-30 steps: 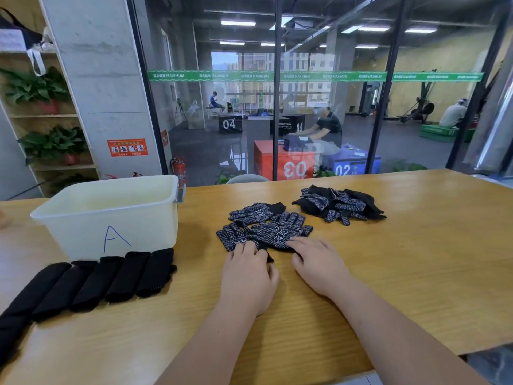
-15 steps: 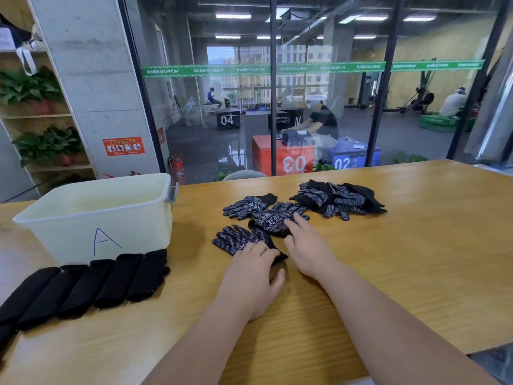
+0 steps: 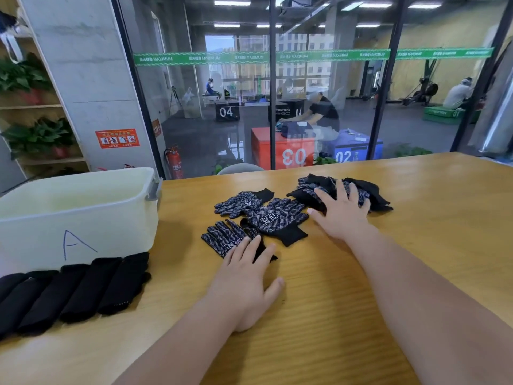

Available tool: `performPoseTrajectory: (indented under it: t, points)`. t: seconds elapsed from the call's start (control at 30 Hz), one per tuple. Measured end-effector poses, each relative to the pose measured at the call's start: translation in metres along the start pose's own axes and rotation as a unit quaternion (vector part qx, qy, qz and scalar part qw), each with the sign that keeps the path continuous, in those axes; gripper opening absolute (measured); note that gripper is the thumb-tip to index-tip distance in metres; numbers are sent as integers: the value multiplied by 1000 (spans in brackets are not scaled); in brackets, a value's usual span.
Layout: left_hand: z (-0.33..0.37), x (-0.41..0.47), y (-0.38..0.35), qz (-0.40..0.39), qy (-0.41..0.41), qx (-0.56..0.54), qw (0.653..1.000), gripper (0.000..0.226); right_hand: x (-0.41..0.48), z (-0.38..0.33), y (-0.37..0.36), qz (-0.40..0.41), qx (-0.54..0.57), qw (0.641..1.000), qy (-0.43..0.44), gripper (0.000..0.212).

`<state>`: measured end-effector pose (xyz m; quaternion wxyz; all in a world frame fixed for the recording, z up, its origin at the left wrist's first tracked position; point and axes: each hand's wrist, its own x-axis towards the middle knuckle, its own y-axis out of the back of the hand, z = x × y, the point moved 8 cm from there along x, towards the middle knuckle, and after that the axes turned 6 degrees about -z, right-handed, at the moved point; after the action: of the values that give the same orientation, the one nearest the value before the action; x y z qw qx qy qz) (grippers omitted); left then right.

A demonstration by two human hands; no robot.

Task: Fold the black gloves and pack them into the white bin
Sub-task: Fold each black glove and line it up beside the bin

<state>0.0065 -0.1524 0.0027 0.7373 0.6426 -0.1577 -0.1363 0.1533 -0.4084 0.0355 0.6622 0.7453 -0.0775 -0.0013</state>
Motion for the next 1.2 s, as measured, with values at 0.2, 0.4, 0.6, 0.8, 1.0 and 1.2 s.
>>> performPoseTrajectory:
  t: [0.2,0.4,0.6,0.8,1.0,1.2]
  points:
    - [-3,0,2,12,9,-17,1000,75,43,21,-2,-39,30,997,-53,90]
    - [-4,0,1,5,25,-28,999,79,47,17,-27,-73,13,996,-56,75]
    - [-4,-2,4,12,39,-33,999,80,22,-11,-21,-41,-16,998,-34,57]
    - [-5,-5,9,33,58,-20,998,80,-19,-70,-15,-31,-1,999,-27,63]
    - [-16,-12,20,99,140,11,985,75,-49,-136,16,-3,145,983,112,53]
    - [-25,-16,21,105,188,1,977,67,-65,-80,-22,-61,42,997,14,62]
